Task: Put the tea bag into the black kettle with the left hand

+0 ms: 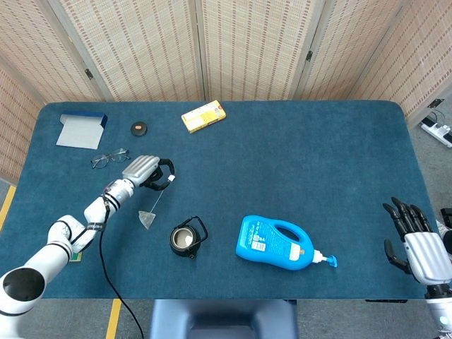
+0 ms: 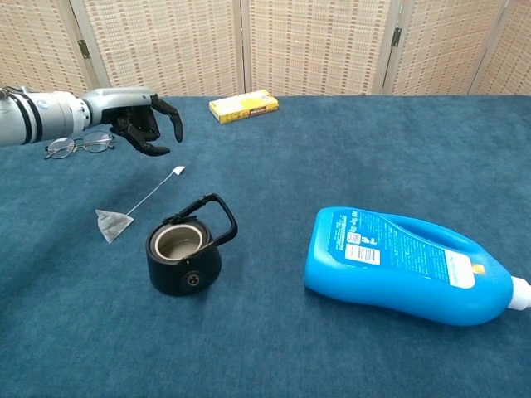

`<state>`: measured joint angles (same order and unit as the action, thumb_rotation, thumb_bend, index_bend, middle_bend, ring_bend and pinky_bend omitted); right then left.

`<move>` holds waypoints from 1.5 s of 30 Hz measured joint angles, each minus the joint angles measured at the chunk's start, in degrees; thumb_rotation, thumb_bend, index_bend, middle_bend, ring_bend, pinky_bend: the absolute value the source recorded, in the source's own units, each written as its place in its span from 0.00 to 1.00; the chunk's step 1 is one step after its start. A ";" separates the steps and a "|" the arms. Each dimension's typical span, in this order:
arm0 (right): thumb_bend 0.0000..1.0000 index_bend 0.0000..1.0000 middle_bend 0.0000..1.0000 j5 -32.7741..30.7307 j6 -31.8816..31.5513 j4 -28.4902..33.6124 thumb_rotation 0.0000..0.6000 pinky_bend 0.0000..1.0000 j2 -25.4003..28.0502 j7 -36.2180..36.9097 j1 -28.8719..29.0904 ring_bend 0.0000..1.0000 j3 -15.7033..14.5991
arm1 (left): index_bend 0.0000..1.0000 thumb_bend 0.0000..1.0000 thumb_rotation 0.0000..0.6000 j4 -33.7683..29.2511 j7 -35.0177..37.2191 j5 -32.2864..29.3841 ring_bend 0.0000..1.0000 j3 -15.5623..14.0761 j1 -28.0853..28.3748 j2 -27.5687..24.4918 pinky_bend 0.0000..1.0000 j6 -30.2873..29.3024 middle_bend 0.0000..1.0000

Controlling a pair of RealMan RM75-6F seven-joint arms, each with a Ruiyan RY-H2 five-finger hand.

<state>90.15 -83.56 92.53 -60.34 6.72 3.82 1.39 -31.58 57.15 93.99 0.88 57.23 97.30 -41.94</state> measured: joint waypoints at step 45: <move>0.58 0.00 0.00 -4.62 2.68 0.32 1.00 0.00 0.06 -0.35 1.02 0.00 0.99 | 0.42 0.41 1.00 21.03 16.20 3.28 1.00 -10.67 5.61 12.35 1.00 10.21 1.00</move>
<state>85.53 -80.88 92.85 -60.27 6.37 4.85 2.38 -10.54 73.35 97.27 -9.79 62.84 109.65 -31.73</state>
